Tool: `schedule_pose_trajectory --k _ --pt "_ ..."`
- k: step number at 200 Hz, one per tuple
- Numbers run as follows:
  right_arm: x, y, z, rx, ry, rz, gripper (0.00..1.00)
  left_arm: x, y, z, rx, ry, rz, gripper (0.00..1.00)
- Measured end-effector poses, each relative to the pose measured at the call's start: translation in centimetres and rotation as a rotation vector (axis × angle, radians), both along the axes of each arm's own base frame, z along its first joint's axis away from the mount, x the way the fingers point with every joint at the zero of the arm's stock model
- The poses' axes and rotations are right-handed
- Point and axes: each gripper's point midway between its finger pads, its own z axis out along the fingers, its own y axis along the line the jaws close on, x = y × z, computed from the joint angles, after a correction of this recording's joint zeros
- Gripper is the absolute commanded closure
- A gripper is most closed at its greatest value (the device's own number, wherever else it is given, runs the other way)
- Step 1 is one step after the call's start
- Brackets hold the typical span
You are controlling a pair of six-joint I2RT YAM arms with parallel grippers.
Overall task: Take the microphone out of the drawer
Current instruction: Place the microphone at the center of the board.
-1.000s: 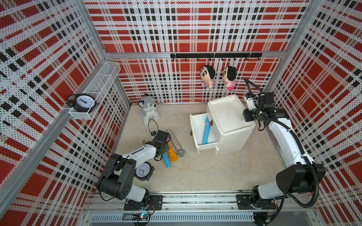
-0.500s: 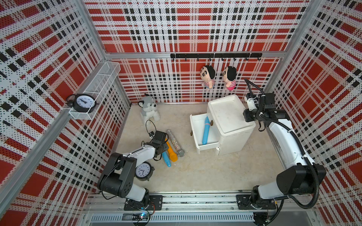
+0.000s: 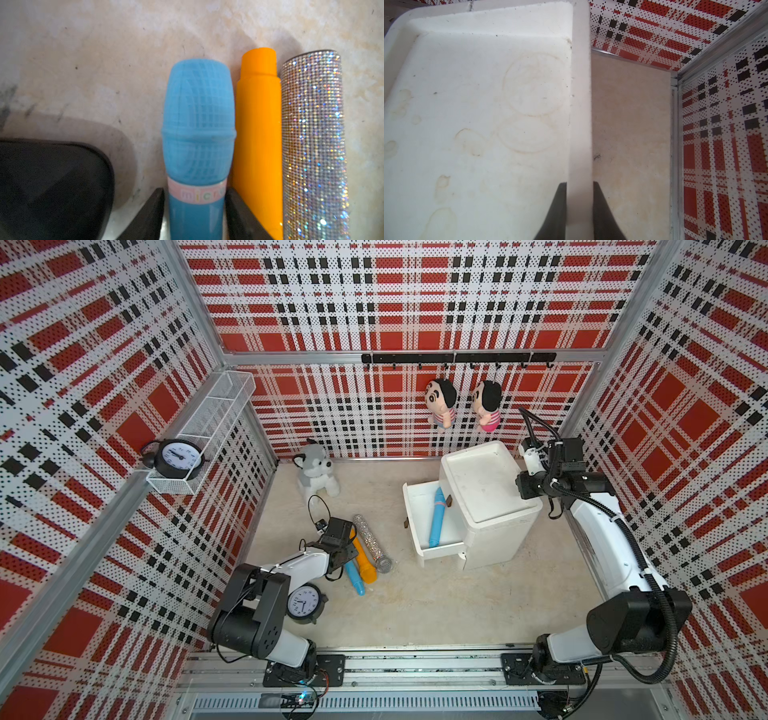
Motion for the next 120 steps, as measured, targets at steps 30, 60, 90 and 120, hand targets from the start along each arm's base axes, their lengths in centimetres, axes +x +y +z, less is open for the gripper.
schedule_pose_trajectory --k 30,60,90,120 --pt "0.0 0.0 0.0 0.001 0.0 0.001 1.0 -0.1 0.1 0.0 -0.001 0.005 0.003 0.47" --pt "0.0 0.0 0.0 0.001 0.0 0.001 1.0 -0.2 0.3 0.5 -0.002 0.002 0.007 0.42" --pt "0.0 0.0 0.0 0.001 0.0 0.001 1.0 0.5 0.1 2.6 -0.009 -0.038 0.0 0.29" --pt "0.0 0.0 0.0 0.001 -0.001 0.001 1.0 1.8 -0.2 5.5 -0.013 -0.101 -0.021 0.13"
